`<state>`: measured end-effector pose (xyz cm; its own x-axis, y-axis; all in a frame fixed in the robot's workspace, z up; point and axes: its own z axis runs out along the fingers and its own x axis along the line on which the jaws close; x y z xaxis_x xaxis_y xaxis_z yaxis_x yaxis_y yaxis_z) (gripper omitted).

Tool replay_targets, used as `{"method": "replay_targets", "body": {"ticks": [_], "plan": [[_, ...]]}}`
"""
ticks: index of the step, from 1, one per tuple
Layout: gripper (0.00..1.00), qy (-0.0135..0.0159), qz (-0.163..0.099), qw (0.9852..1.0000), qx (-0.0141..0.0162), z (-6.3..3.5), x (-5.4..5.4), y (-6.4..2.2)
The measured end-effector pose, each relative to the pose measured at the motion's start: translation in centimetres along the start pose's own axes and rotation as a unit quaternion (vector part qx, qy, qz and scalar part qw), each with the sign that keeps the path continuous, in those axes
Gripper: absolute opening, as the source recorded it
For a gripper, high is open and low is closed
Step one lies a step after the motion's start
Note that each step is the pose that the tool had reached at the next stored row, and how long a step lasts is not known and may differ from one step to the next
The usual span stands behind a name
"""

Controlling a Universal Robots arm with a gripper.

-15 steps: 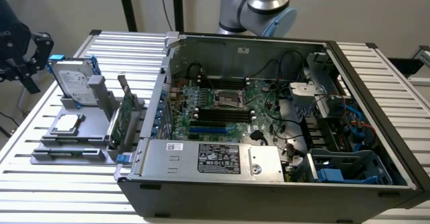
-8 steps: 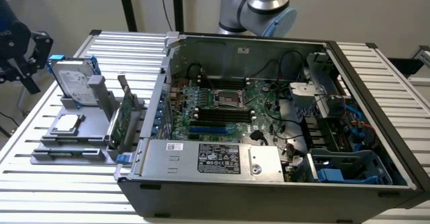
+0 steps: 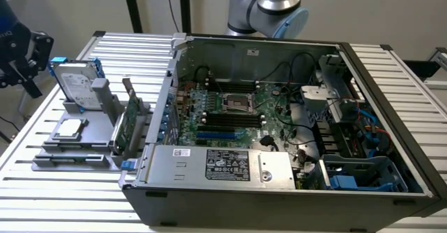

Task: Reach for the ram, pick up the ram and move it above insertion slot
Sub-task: 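Pick up the ram and move it above insertion slot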

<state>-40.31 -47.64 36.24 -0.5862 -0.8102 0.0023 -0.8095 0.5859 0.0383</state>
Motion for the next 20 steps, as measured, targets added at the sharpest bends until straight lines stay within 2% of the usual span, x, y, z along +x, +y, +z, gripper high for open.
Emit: {"method": "replay_targets", "body": {"ticks": [5, 10, 15, 17, 20], "plan": [[0.11, 0.0016, -0.045, 0.999, 0.0002, 0.05, 0.0, 0.0], [0.11, 0.003, -0.09, 0.9959, 0.0009, 0.12, 0.0, 0.0], [0.11, 0.0039, -0.136, 0.9908, 0.0024, 0.2, 0.0, -0.01], [0.11, 0.0042, -0.153, 0.9882, 0.003, 0.23, 0.0, -0.01], [0.11, 0.0047, -0.181, 0.9835, 0.0039, 0.29, 0.0, -0.01]]}}
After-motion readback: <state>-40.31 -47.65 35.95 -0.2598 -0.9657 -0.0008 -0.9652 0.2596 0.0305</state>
